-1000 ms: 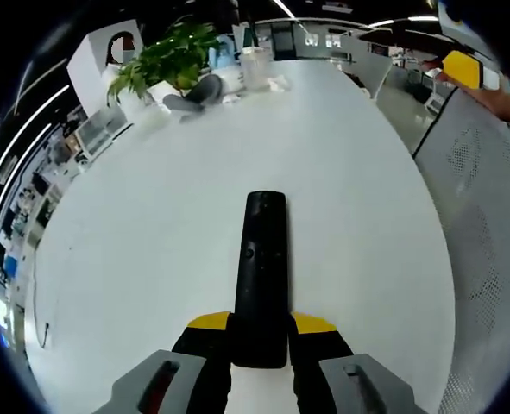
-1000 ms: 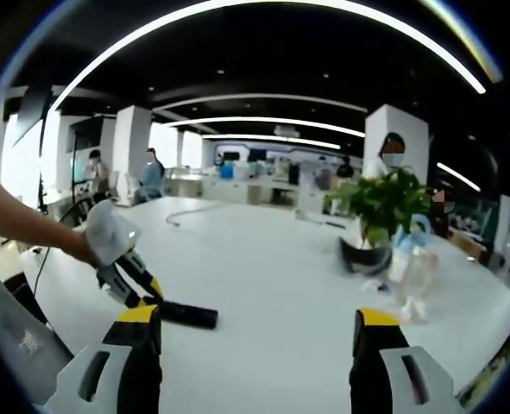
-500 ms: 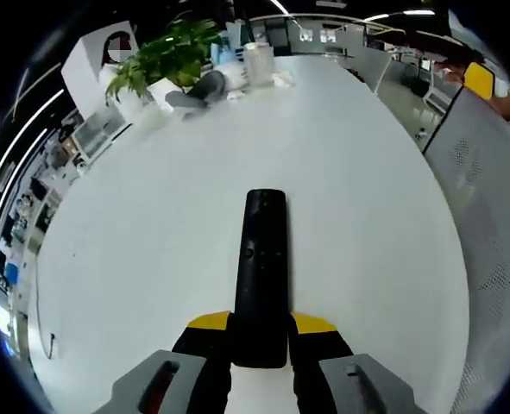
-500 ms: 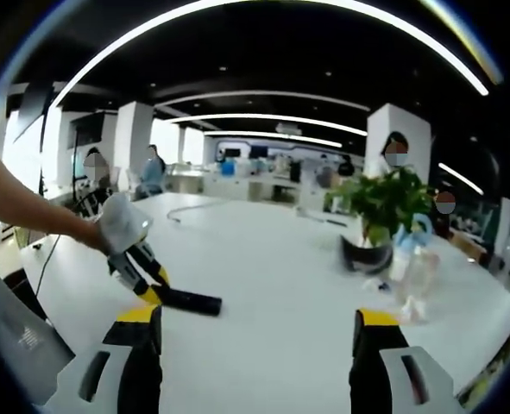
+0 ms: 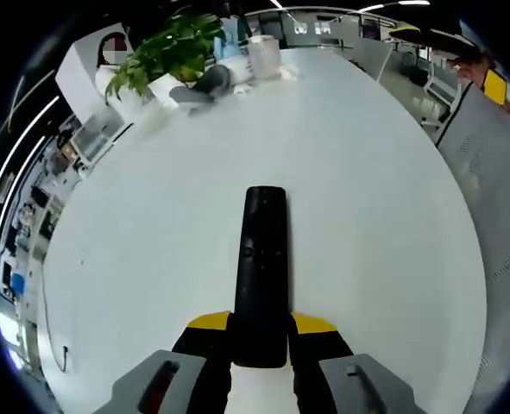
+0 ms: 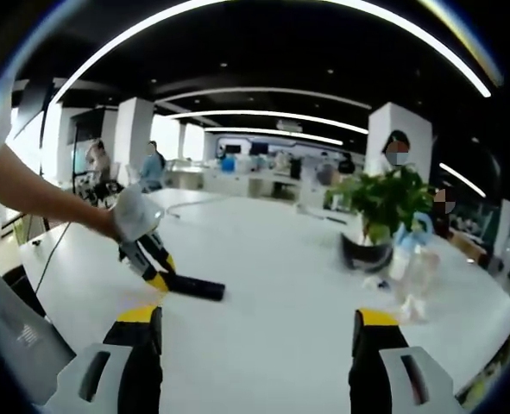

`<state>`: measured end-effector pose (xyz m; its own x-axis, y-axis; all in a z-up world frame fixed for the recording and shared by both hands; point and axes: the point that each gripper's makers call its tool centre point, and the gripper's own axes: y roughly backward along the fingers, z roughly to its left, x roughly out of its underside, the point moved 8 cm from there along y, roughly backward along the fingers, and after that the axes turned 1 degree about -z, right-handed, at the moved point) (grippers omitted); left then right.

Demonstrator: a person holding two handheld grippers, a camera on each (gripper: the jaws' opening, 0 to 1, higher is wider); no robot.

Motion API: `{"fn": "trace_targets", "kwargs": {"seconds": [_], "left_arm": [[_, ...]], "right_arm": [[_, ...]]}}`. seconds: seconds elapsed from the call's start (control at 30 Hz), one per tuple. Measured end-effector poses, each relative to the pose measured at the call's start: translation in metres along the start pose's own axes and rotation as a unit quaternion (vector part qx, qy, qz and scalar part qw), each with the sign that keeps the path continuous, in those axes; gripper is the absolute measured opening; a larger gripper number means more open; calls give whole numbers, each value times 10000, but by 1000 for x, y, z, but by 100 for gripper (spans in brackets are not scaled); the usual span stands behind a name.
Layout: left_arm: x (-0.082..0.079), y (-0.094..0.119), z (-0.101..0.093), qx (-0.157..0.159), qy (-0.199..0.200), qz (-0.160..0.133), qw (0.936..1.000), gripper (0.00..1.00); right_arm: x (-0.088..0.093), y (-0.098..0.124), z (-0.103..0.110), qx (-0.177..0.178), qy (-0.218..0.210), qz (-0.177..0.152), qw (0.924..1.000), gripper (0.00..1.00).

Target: Press the specified remote control buttons in sequence, fully releasing each button before pressing the next.

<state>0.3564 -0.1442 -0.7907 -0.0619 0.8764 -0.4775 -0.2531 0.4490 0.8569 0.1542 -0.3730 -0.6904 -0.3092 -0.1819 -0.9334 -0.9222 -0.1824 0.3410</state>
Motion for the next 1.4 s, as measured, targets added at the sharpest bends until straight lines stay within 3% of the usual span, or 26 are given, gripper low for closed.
{"fn": "trace_targets", "kwargs": {"seconds": [0.4, 0.63, 1.4], "left_arm": [[-2, -7, 17, -3, -261, 123, 9996, 25], [-2, -8, 38, -40, -437, 226, 9988, 24], [-3, -17, 83, -53, -517, 372, 9980, 24]], "right_arm": [[1, -1, 0, 17, 26, 22, 10000, 90], [2, -2, 0, 27, 43, 79, 10000, 90], [3, -3, -1, 76, 41, 166, 9998, 89]]}}
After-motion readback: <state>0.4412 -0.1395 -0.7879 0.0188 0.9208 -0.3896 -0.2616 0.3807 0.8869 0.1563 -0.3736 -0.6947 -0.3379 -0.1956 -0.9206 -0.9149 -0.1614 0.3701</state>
